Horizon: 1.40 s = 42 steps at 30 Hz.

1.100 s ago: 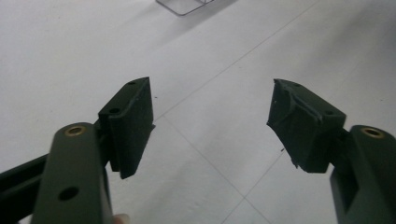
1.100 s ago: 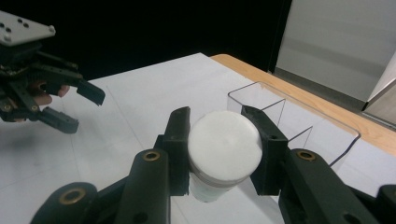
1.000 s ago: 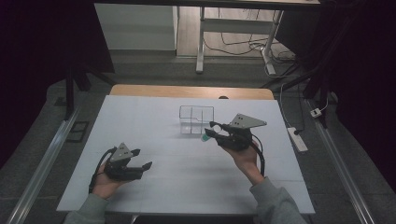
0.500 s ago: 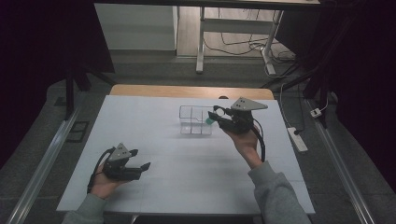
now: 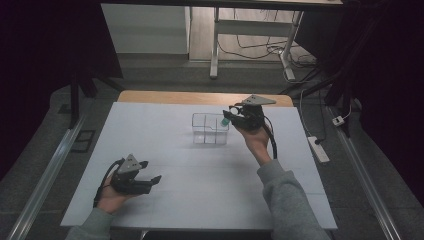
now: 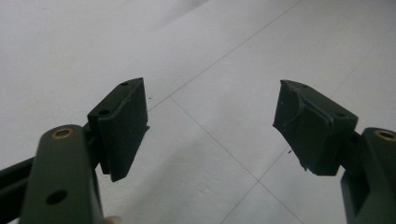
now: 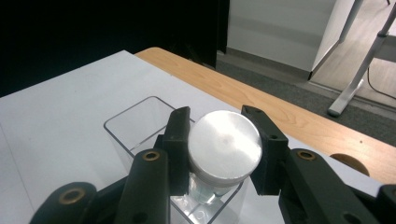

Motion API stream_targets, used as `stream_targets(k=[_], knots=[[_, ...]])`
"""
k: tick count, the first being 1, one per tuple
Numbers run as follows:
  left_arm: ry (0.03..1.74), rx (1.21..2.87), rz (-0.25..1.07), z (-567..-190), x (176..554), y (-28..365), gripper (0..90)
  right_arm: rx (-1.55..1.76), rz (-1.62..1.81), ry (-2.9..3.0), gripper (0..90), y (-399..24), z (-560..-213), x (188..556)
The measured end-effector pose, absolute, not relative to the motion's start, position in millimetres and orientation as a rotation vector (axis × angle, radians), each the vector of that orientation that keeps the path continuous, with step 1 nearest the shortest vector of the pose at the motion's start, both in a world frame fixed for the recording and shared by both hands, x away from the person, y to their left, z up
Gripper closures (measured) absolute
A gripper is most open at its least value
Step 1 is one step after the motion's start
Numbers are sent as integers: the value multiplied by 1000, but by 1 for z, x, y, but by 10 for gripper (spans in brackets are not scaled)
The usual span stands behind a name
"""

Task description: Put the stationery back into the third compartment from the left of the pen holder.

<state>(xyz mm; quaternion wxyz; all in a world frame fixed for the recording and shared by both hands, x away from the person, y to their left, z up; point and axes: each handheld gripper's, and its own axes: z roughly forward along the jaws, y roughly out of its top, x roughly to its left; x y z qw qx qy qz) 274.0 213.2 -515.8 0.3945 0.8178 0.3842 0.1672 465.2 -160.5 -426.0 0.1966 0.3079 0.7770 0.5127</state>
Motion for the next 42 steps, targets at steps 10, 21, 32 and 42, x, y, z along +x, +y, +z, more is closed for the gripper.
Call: stream_targets(k=[10,21,32,42], knots=[[979,2076,426,-516,274,213,253,880,1449,2177,449,-162,-430,462],[975,2089,419,-518,277,212,250,860,1469,2207,391,-194,-439,423],[989,2072,398,-517,277,214,251,888,1429,2240,380,-256,-460,365],[992,2063,403,-516,275,215,251,916,1372,2276,369,-293,-483,330]])
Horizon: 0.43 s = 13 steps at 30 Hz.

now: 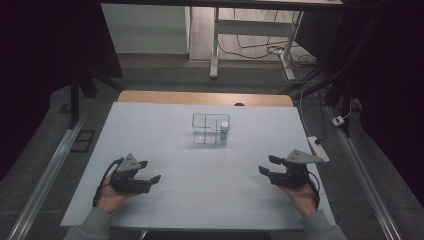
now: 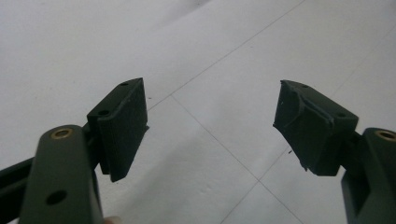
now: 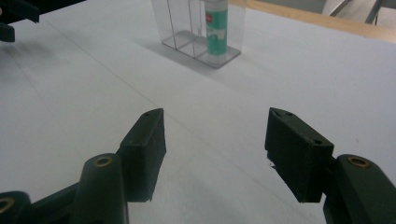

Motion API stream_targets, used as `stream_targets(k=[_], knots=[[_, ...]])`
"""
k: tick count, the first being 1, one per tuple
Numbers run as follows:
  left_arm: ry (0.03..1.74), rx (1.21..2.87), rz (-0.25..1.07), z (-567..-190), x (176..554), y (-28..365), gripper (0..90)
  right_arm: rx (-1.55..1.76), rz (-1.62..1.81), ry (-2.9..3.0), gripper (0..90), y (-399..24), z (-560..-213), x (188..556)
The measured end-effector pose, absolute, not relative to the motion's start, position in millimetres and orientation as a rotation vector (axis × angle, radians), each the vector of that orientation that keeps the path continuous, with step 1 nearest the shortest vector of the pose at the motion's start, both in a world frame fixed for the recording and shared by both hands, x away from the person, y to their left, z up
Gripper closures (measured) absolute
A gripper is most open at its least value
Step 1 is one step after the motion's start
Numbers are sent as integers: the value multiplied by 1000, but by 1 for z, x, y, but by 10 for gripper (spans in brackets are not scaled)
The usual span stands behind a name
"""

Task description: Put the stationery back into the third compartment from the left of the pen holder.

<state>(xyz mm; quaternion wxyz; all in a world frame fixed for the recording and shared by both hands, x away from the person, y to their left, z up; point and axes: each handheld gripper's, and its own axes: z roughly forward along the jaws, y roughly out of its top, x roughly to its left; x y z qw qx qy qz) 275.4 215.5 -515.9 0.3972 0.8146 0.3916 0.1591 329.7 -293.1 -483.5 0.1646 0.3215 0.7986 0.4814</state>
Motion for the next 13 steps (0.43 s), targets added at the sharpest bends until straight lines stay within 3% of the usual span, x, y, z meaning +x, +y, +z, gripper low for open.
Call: stream_targets(k=[13], knots=[[995,2064,403,-516,274,218,250,930,1339,2291,359,-306,-495,327]])
